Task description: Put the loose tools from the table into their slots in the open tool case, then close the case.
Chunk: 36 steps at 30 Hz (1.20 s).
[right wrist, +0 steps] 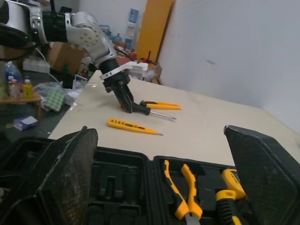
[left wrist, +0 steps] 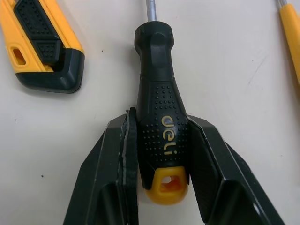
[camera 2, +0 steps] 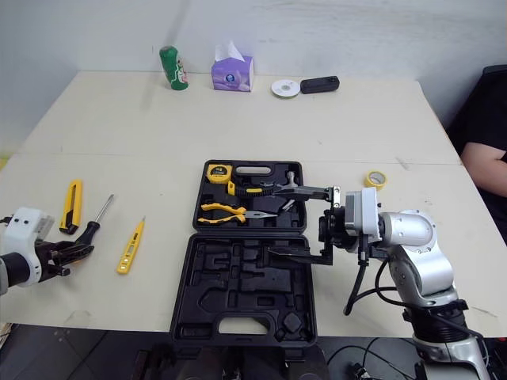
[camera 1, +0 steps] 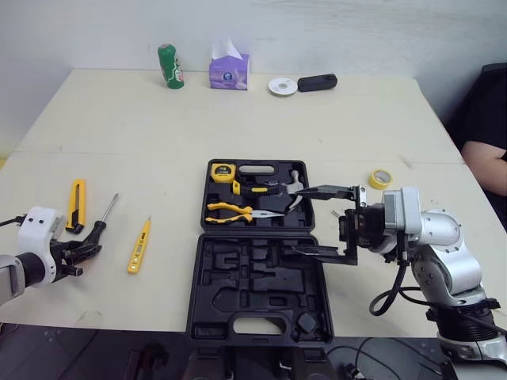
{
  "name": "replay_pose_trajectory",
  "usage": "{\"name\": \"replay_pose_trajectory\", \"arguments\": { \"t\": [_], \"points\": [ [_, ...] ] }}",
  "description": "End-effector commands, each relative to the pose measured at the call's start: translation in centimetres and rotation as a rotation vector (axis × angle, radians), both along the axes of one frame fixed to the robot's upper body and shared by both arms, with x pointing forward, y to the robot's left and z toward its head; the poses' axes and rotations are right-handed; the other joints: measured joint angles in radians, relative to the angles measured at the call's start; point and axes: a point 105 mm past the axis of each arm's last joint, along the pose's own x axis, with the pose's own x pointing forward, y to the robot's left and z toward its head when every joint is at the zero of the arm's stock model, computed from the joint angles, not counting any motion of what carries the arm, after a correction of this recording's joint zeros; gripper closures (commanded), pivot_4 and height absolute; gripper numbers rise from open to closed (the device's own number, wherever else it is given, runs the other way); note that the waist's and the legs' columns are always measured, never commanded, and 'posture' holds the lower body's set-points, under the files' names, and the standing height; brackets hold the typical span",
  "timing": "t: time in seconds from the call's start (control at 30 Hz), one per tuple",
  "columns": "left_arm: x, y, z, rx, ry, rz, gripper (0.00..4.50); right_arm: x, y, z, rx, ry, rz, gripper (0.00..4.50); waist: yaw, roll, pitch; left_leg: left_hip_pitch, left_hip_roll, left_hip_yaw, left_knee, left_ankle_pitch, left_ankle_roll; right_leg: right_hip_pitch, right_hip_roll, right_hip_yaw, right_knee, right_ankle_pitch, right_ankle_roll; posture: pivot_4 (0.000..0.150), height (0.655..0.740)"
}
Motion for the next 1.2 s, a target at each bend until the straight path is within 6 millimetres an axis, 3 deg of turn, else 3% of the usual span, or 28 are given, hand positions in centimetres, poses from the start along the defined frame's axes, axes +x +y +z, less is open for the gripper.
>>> {"name": "replay_pose_trajectory", "arguments": {
  "t": [0.03,0.17,0.3,0.37,0.43,0.67,0.87,1.07,1.2],
  "points": [
    [0.5,-0.2,1.6,-0.016,-0.083,-0.032,3.44,-0.2,-0.3,0.9,-0.007,-0.047,0.009,0.0,0.001,0.0,0.0,0.0,0.0,0.0,0.0,0.0,0.0,0.0,0.0,0.0,0.0,0.0,0.0,0.15,0.74],
    [1.1,-0.9,4.4,0.013,-0.211,-0.107,3.44,-0.1,-0.5,0.8,-0.014,-0.047,0.004,0.0,0.0,0.0,0.0,-0.001,0.0,0.0,0.0,0.0,0.0,0.0,0.0,0.0,0.0,0.0,0.0,0.15,0.74],
    [1.7,-4.1,8.9,0.075,-0.44,-0.343,3.44,0.0,-0.8,0.7,-0.022,-0.055,-0.012,0.0,-0.001,0.0,0.0,-0.001,0.0,0.0,0.0,0.0,0.0,0.0,0.0,0.0,-0.001,0.0,0.0,0.15,0.74],
    [1.7,-5.2,9.8,0.086,-0.476,-0.403,3.44,0.0,-1.0,0.6,-0.023,-0.054,-0.019,0.0,0.0,0.0,0.0,-0.001,0.0,0.0,0.0,0.0,0.0,0.0,0.0,0.0,-0.001,0.0,0.0,0.15,0.74],
    [1.8,-8.1,10.8,0.098,-0.528,-0.566,3.44,0.2,-1.4,0.4,-0.024,-0.05,-0.055,0.0,0.001,0.0,0.0,-0.001,0.0,0.0,0.0,0.0,0.0,0.0,0.0,0.0,-0.001,0.0,0.0,0.15,0.74],
    [2.4,-15.3,10.9,0.177,-0.478,-0.941,3.44,0.7,-3.6,-0.3,-0.098,-0.071,-0.145,0.0,0.003,0.0,0.0,-0.001,0.0,0.001,0.0,0.001,0.002,0.0,0.001,-0.001,0.0,0.0,0.0,0.15,0.74],
    [1.5,-21.3,10.8,0.143,-0.454,-1.24,3.44,0.5,-4.2,-0.8,-0.113,-0.058,-0.176,0.0,0.001,0.0,0.0,-0.001,0.0,0.001,0.001,0.003,0.004,0.001,0.003,-0.001,0.001,0.0,0.0,0.15,0.74],
    [1.7,-25.1,9.6,0.178,-0.395,-1.338,3.44,0.0,-4.4,-1.9,-0.13,-0.027,-0.206,0.0,0.009,-0.001,0.0,-0.001,0.0,0.002,0.003,0.004,0.005,0.001,0.003,0.0,0.0,0.0,0.0,0.15,0.74],
    [2.6,-25.1,8.1,0.346,-0.3,-1.334,3.44,-0.7,-4.7,-3.0,-0.185,-0.018,-0.211,0.0,0.02,-0.001,0.0,-0.001,0.0,0.002,0.004,0.004,0.005,0.002,0.004,0.0,0.0,0.001,0.001,0.15,0.74]
  ]
}}
